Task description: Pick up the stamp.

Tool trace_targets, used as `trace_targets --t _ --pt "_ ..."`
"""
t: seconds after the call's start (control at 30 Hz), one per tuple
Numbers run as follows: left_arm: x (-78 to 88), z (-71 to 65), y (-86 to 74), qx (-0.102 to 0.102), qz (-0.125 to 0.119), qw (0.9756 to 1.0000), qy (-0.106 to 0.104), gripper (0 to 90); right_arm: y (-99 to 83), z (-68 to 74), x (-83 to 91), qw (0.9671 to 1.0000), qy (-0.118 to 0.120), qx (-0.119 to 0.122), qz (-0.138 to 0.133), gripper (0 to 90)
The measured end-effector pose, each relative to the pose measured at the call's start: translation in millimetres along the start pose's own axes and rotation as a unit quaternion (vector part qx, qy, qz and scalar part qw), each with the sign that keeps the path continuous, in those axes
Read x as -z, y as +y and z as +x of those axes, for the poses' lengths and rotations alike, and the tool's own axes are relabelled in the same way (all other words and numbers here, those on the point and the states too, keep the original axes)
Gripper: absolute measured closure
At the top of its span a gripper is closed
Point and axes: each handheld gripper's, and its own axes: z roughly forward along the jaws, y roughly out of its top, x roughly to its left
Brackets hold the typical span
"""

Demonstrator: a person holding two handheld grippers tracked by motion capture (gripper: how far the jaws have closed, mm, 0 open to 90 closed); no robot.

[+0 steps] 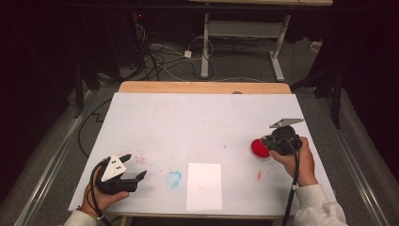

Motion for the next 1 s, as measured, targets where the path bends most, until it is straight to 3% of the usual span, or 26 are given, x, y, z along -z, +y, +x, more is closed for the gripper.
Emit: trace_targets --t 0.23,0.53,0.73,1.0 --pt "0.1 -0.2 -0.4 -0.001 0.002 1.0000 -0.002 20.0 -7.8 0.3 -24.2 0.9989 0.010 0.001 0.046 75.9" --pt "0.4 -0.9 -0.4 -0.004 0.004 1.0000 -0.003 20.1 -13.4 -3.0 -27.7 0.9989 0.021 -0.011 0.040 76.0" --pt "0.3 -1.6 -0.3 -0.005 0.004 1.0000 -0.004 20.2 -13.8 1.9 -28.5 0.9991 0.007 0.004 0.041 76.0" --pt "-0.1 -1.7 -0.1 -0.005 0.005 1.0000 -0.005 20.3 -15.3 2.4 -28.7 0.9993 0.005 0.006 0.037 76.1"
